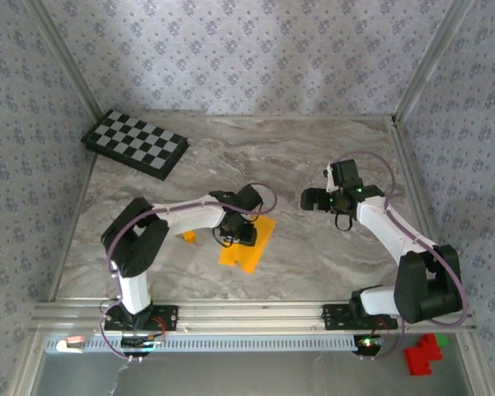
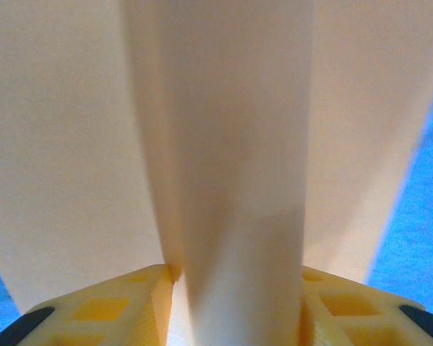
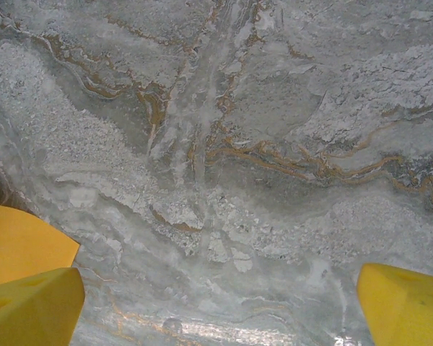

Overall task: Fold a paper plane with a square sheet of paper (pick it up from the middle)
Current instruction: First fold the square sheet of paper in half at the center of the table.

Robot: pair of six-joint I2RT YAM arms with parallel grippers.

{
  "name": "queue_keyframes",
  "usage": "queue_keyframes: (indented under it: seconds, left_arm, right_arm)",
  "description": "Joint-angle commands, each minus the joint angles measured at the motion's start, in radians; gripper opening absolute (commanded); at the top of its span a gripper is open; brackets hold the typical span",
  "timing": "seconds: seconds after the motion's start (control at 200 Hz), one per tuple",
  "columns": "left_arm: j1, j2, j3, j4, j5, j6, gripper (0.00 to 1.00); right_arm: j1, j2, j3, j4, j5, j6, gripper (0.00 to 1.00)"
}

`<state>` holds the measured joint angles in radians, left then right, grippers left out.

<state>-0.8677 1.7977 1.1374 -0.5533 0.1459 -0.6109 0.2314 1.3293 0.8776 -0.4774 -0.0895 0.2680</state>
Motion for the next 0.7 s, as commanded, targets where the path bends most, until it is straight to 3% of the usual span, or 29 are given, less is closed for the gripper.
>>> queue_keyframes:
  seconds: [0.0,0.095,0.26,0.5,0.7]
  left_arm:
    - [0.038,-0.127,-0.084,0.257,0.258,-0.054,0.40]
    - [0.088,-0.197,-0.185,0.445,0.416,-0.122,0.39]
    - [0.144,-0.238,-0.298,0.619,0.534,-0.180,0.38]
    - [0.199,-0.173,-0.387,0.746,0.549,-0.224,0.37]
    - [0.225,-0.132,-0.444,0.789,0.540,-0.206,0.36]
  right_arm:
    - [0.004,-0.033,0.012,-0.039,0.028,-0.012,0.99]
    - [0.010,-0.062,0.012,-0.047,0.039,-0.010,0.99]
    - [0.064,-0.101,0.011,-0.042,0.046,-0.017,0.99]
    - [0.217,-0.088,0.017,0.001,0.028,-0.063,0.99]
    - [0.292,-0.023,0.016,0.059,-0.125,-0.090,0.97]
